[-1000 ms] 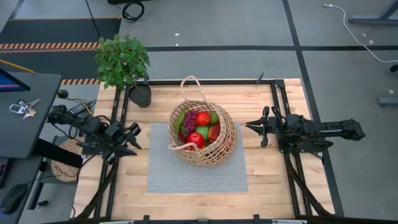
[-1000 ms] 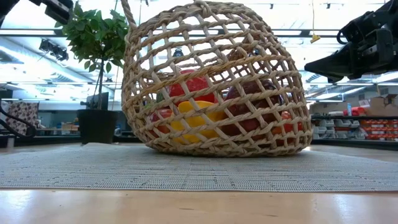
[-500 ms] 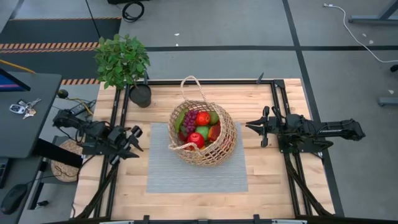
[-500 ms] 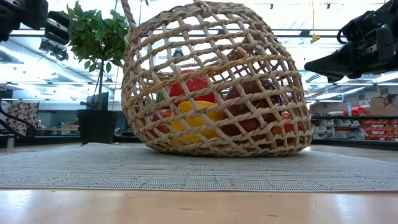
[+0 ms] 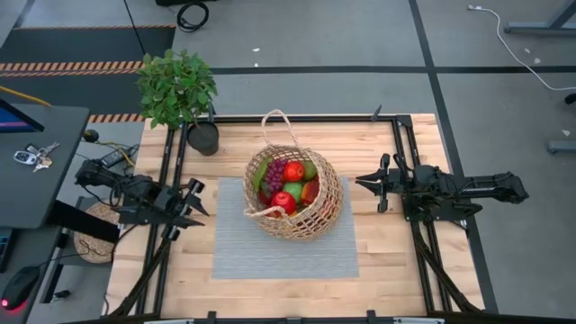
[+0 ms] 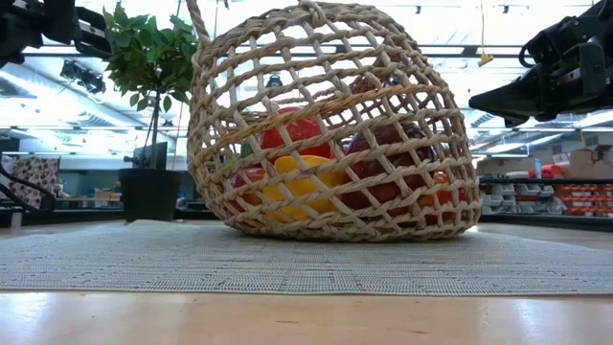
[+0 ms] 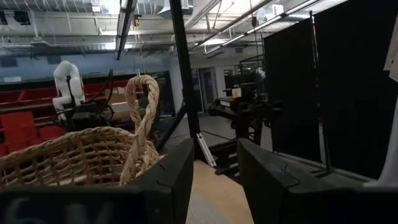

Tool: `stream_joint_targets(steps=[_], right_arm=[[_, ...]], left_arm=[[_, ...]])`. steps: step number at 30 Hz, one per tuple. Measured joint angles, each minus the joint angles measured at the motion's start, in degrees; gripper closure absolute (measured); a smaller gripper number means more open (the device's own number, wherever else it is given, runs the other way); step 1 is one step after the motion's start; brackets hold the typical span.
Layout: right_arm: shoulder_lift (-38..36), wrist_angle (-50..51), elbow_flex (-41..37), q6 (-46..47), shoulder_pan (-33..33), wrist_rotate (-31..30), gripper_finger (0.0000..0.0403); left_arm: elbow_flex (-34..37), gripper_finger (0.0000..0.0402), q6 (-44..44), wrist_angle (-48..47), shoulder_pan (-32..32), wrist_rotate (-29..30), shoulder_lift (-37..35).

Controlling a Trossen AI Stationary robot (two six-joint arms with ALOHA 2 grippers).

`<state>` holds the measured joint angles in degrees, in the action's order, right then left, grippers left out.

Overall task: Build produce basket
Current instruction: Return to Home Position

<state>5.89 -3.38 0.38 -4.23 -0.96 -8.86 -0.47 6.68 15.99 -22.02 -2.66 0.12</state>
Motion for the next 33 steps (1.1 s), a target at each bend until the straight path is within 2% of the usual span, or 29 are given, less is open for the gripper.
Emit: stream_joint_targets(steps=[33], right_arm=[[0.00,0.02,0.00,0.00,0.01,-0.01,0.0353]], left_arm=[[0.04,0.0267,0.02,0.00,0.00,0.00,0.24]])
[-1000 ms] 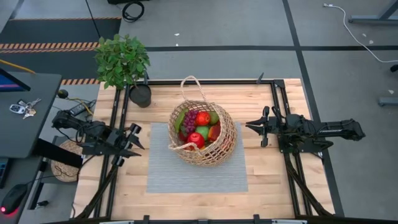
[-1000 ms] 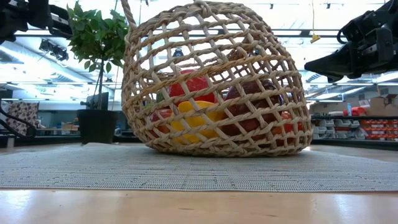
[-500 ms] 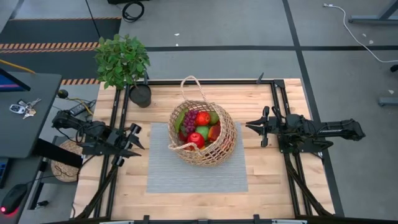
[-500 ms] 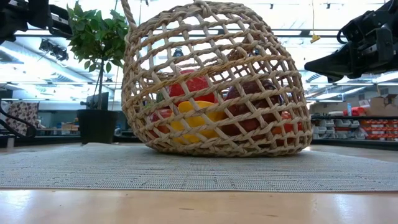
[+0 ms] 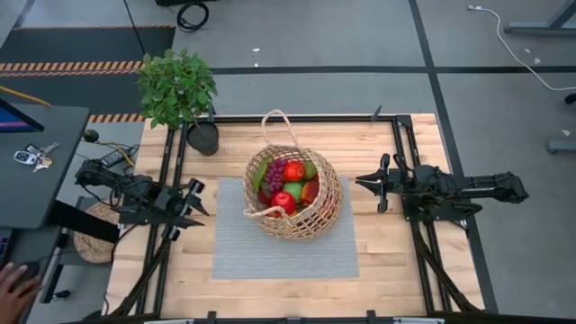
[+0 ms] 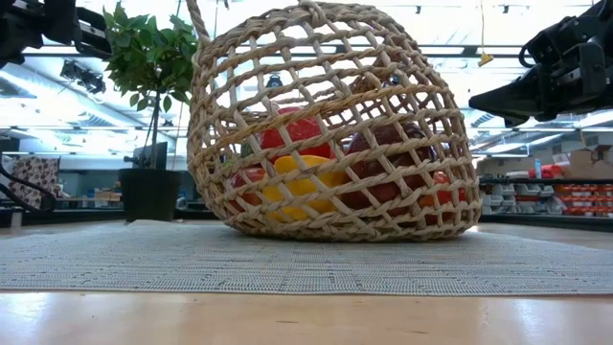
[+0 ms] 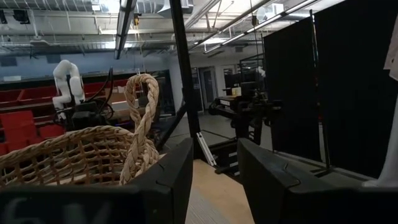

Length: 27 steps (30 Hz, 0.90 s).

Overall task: Build produce basket
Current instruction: Return to Home Position

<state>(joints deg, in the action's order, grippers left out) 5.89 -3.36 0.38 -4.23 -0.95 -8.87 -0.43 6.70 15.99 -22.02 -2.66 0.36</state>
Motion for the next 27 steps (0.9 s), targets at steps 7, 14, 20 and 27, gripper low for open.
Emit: stream_joint_targets(steps=[7,14,20,27], right_arm=[[0.00,0.00,0.00,0.00,0.00,-0.01,0.0353],[0.00,0.00,0.00,0.00,-0.02,-0.01,0.0353],[0.00,0.01,0.00,0.00,-0.01,-0.01,0.0353],[0.00,0.02,0.00,0.00,0.00,-0.01,0.0353]], left_arm=[[0.00,0.0267,-0.03,0.00,0.00,0.00,0.00],[0.00,0.0267,-0.02,0.00,0.00,0.00,0.00],[0.00,0.0264,0.00,0.00,0.00,0.00,0.00],[0.02,0.0262,-0.02,0.00,0.00,0.00,0.00]])
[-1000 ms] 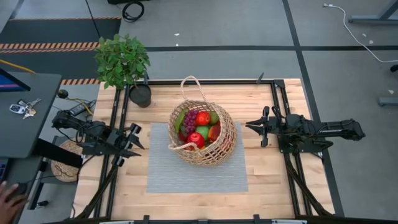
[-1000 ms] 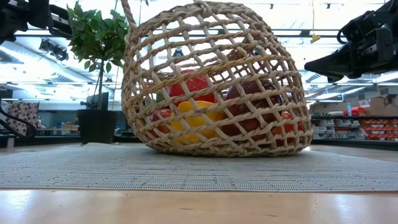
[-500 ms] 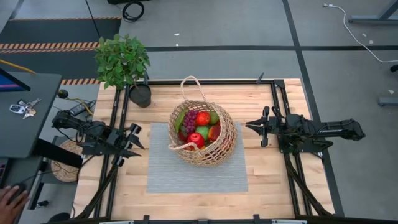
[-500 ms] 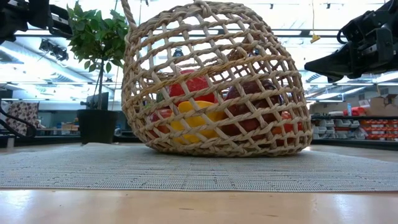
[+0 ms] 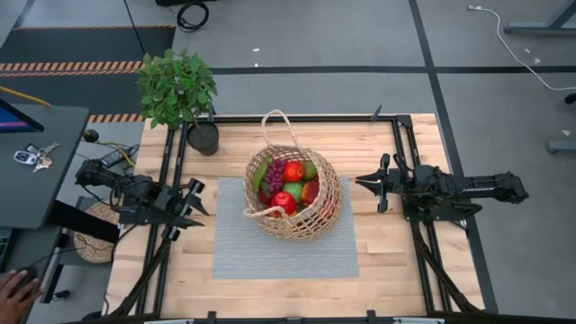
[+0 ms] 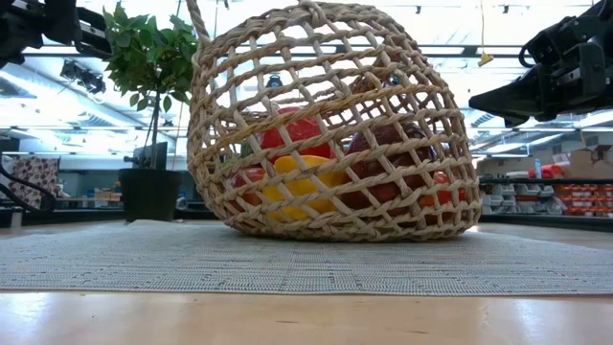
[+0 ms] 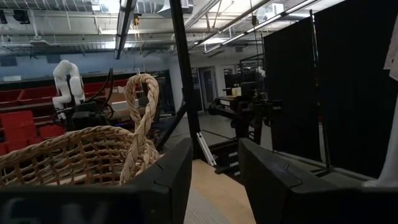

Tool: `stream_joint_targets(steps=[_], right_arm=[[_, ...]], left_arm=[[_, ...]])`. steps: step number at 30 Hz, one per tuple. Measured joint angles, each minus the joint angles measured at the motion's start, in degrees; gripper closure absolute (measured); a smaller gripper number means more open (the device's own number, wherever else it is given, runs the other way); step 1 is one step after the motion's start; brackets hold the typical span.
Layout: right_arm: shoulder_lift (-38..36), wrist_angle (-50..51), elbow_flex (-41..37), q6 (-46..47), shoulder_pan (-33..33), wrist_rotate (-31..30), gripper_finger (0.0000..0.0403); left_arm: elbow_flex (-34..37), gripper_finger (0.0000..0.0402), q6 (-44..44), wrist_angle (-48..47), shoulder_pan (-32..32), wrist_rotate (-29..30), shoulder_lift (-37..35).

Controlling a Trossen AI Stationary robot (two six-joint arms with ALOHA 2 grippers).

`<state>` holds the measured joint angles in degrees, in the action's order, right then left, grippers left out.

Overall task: Build produce basket
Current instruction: Return to Home Position

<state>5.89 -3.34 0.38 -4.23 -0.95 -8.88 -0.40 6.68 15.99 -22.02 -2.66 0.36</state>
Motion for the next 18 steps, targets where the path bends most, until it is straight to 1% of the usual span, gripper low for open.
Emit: stream_joint_targets(steps=[4,11,18], right_arm=[[0.00,0.00,0.00,0.00,-0.02,0.00,0.0353],[0.00,-0.02,0.00,0.00,-0.02,0.00,0.0353],[0.00,0.00,0.00,0.00,-0.02,0.00,0.0353]], left_arm=[[0.00,0.0266,0.00,0.00,0.00,0.00,0.00],[0.00,0.0258,0.00,0.00,0.00,0.00,0.00],[0.00,0.0259,0.01,0.00,0.00,0.01,0.00]])
